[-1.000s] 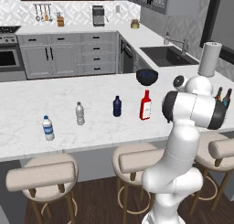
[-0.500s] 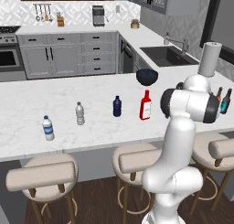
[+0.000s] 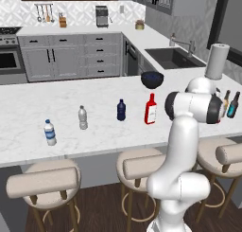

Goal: Move the plastic bottles in the middle to the plastics group, and the glass bottles in the middle to the glass group.

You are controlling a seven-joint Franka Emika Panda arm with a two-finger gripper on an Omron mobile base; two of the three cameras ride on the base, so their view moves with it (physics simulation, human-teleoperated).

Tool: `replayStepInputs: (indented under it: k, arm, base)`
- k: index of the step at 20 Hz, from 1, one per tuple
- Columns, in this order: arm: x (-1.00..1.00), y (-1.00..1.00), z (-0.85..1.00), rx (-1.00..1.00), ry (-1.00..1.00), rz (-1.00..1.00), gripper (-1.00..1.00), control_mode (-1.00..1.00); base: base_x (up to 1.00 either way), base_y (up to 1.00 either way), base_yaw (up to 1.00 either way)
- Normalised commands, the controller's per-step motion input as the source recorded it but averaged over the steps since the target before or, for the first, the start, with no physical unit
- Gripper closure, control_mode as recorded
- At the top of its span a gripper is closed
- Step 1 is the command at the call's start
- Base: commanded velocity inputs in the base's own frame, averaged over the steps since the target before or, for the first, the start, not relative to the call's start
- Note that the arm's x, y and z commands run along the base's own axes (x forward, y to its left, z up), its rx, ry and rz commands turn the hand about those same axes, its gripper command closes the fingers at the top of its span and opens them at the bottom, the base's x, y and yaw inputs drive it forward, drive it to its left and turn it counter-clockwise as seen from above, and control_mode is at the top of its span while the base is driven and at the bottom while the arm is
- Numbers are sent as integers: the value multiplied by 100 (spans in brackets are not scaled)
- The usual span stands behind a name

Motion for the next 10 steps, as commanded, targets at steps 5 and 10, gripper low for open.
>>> replayStepInputs:
  k: [5, 10]
  arm:
    - [15, -33, -10, 0, 0, 0, 100, -100]
    - [3, -34, -17, 0, 0, 0, 100, -100]
  base:
    - [0, 0, 0]
    - [0, 0, 0]
